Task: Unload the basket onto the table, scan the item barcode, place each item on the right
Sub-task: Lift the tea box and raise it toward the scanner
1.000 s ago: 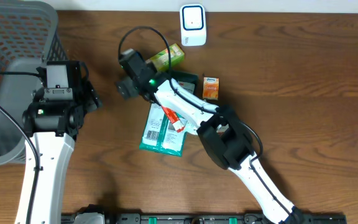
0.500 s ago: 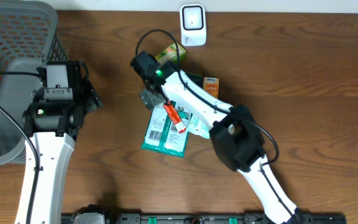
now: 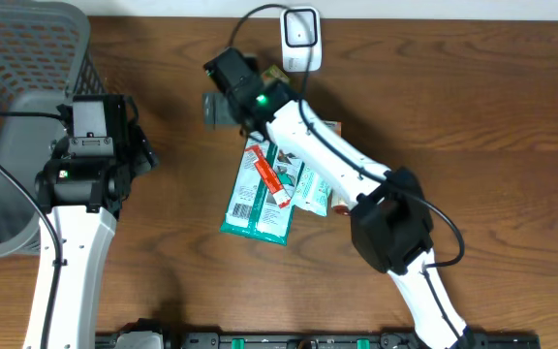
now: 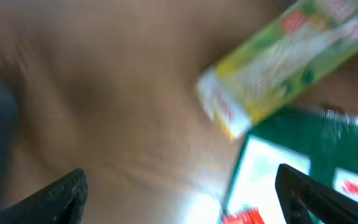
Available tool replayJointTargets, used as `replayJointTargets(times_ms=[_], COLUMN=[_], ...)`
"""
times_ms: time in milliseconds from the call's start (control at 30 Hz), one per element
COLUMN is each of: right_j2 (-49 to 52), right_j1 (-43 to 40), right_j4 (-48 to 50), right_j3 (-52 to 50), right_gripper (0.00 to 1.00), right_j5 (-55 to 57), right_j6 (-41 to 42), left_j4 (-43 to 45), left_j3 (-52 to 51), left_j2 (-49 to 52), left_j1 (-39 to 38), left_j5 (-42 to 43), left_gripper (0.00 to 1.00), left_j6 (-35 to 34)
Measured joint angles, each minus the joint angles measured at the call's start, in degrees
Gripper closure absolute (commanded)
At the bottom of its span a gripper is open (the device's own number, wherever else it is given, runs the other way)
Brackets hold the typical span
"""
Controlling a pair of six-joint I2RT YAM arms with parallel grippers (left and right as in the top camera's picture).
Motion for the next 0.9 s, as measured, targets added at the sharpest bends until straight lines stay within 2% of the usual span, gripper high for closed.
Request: replayJointTargets(times_ms=[200, 433, 633, 733, 833, 900], right_j2=[1.42, 7.15, 11.67, 12.0, 12.04, 12.04], right_j1=[-3.41, -4.07, -3.17, -2.54, -2.34, -2.36], right_j4=[7.72, 9.84, 12.57, 12.68, 11.82, 11.54], right_j3=[0.02, 0.02, 0.0, 0.09, 0.09, 0.15], right_gripper=[0.18, 0.2, 0.24, 0.3, 0.4, 0.41], right_j5=[0.24, 0.52, 3.17, 5.35, 6.69, 6.99], right_j6=[14.82, 27.93, 32.46, 33.33, 33.83, 33.4], left_j4=[0.0, 0.0, 0.0, 0.0, 0.0, 0.0], left_j3=[-0.02, -0.02, -0.02, -0.02, 0.0, -0.02], left_j2=[0.0, 0.0, 0.0, 0.0, 0.0, 0.0], left_j1=[0.0, 0.0, 0.0, 0.0, 0.0, 0.0], left_j5=[0.0, 0.0, 0.0, 0.0, 0.0, 0.0], left_gripper=[0.13, 0.13, 0.13, 0.13, 0.13, 0.13], left_j6=[0.0, 0.0, 0.0, 0.0, 0.0, 0.0])
